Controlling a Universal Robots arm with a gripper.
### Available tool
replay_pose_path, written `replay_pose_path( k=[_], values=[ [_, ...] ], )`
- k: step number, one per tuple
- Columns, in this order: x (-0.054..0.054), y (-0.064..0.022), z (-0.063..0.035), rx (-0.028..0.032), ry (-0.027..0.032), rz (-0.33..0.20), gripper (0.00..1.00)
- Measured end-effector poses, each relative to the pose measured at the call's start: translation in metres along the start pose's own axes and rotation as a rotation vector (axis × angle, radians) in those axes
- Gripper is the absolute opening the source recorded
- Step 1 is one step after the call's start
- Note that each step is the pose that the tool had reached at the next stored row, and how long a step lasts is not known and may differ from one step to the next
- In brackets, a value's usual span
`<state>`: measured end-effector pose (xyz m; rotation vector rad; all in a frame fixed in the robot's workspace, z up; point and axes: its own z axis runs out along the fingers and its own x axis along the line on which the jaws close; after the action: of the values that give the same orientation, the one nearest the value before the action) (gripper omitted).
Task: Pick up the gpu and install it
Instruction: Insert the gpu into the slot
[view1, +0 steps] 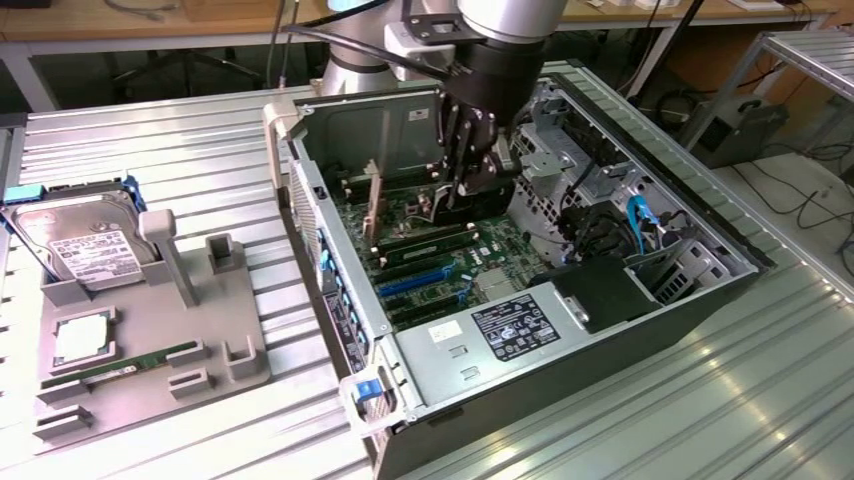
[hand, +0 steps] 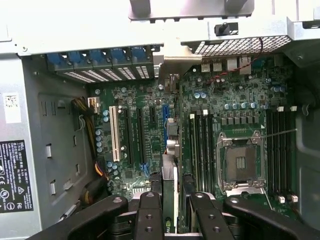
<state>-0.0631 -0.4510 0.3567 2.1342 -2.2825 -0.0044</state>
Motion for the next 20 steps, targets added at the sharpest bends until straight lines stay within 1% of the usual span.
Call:
replay_pose_path(
  k=[3,4,6,8,12,16,17,19,20],
  values=[
    [0.0,0.0015,0.0053,0.0002,0.0001,-0.004,0.26],
    [0.0,0.006,0.0119,0.0003,0.0002,-0.013,0.26],
    [0.0,0.0078,0.0152,0.0003,0.0003,-0.019,0.26],
    [0.0,0.0081,0.0213,0.0006,0.0005,-0.037,0.26],
    [0.0,0.0084,0.0288,0.0008,0.0009,-0.064,0.26],
    [0.0,0.0089,0.0367,0.0008,0.001,-0.068,0.26],
    [0.0,0.0091,0.0408,0.0009,0.0008,-0.067,0.26],
    [0.0,0.0092,0.0452,0.0009,0.0008,-0.067,0.26],
    [0.0,0.0097,0.0497,0.0009,0.0008,-0.067,0.26]
  ],
)
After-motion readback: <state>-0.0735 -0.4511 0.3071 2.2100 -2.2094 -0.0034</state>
